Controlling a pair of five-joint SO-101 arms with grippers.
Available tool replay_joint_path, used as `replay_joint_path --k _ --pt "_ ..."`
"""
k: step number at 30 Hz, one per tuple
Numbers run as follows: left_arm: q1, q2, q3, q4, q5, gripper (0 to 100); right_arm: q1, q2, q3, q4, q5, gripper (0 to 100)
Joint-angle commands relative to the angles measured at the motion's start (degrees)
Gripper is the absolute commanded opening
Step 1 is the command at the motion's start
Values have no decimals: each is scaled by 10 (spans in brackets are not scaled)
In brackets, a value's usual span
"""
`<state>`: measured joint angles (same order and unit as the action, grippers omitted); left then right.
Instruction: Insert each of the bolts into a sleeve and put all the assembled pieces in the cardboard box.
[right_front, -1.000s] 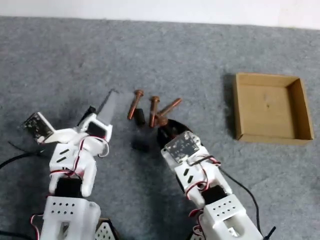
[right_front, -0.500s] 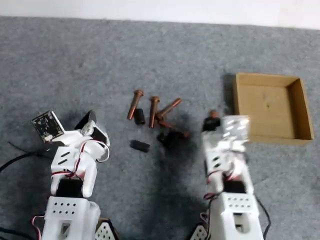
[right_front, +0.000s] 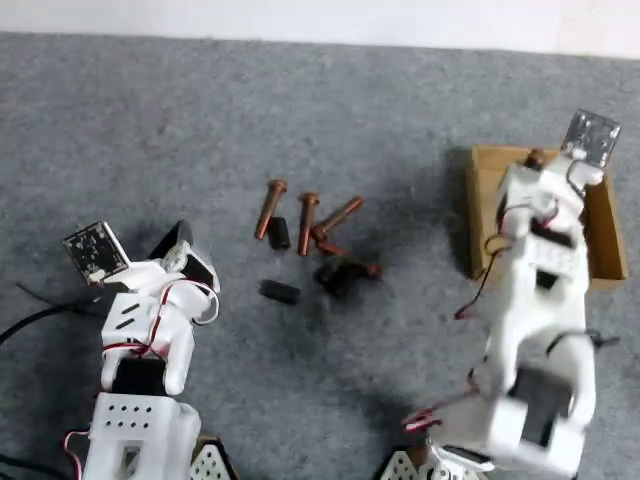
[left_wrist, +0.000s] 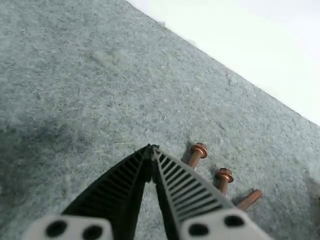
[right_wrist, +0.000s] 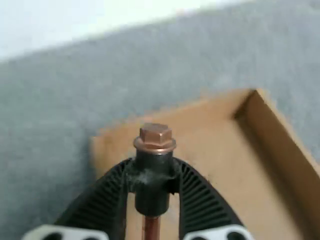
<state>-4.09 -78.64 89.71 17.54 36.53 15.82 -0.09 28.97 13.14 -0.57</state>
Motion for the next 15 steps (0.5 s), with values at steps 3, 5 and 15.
replay_joint_path --k 3,5,15 --pt "0 -7 3 -13 -4 6 12 75 -127 133 -6 153" --pt "9 -7 4 -13 -4 8 4 74 -142 162 -6 232" --pt "11 -7 4 -13 -4 10 -134 -197 -3 230 -6 266"
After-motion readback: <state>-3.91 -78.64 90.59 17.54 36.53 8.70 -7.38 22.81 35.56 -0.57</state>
